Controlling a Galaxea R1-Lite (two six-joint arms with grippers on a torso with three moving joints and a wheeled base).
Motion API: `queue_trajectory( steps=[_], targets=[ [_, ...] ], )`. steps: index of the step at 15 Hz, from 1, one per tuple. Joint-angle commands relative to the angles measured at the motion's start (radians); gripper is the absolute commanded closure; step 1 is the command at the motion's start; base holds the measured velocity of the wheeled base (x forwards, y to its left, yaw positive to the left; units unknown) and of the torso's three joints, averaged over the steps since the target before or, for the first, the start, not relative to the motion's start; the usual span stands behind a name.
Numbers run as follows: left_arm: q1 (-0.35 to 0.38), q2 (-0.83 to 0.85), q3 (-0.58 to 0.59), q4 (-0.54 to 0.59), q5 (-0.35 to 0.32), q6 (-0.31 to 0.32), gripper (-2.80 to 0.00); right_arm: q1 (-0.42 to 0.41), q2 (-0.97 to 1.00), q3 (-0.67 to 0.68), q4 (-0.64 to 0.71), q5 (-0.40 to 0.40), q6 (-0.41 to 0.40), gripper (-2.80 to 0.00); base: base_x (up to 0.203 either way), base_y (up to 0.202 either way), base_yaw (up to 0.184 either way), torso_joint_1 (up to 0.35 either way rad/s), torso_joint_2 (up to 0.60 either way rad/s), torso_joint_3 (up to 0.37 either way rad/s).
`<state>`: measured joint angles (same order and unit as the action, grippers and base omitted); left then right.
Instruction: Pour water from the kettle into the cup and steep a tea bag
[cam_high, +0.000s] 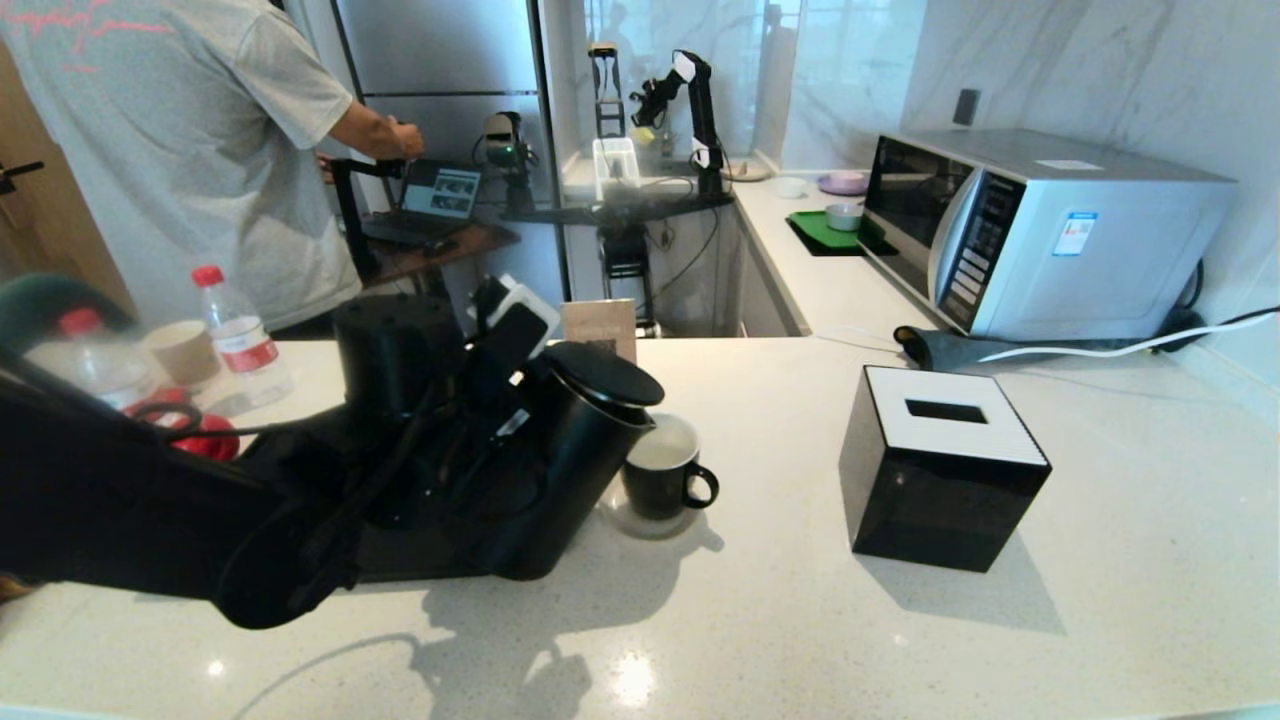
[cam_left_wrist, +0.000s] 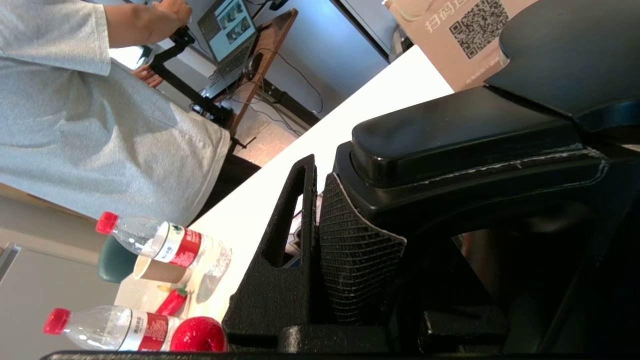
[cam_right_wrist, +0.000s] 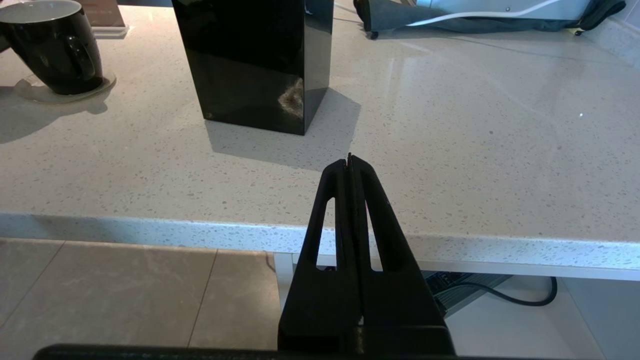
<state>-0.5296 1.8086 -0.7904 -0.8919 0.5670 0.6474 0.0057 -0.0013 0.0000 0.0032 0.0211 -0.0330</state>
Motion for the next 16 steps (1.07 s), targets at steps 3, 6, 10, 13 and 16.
queue_trajectory(
  steps=[3,6,10,13,16],
  targets=[
    [-0.006,-0.006,0.001,-0.008,0.003,0.001,0.0,0.0,0.001,0.0,0.0,0.0,-0.001,0.0,0.0,0.0,0.0,0.0,0.0,0.0],
    [-0.007,-0.006,0.01,-0.005,0.004,-0.011,0.0,0.0,0.001,0.0,0.0,0.0,-0.001,0.0,0.0,0.0,0.0,0.0,0.0,0.0],
    [-0.007,-0.006,0.008,-0.009,0.002,-0.012,0.0,0.0,0.001,0.0,0.0,0.0,-0.001,0.0,0.0,0.0,0.0,0.0,0.0,0.0],
    [-0.008,-0.014,0.009,-0.009,0.002,-0.032,0.0,0.0,0.001,0.0,0.0,0.0,-0.001,0.0,0.0,0.0,0.0,0.0,0.0,0.0],
    [-0.007,-0.027,0.01,-0.009,0.003,-0.034,0.0,0.0,0.001,0.0,0.0,0.0,-0.001,0.0,0.0,0.0,0.0,0.0,0.0,0.0]
  ],
)
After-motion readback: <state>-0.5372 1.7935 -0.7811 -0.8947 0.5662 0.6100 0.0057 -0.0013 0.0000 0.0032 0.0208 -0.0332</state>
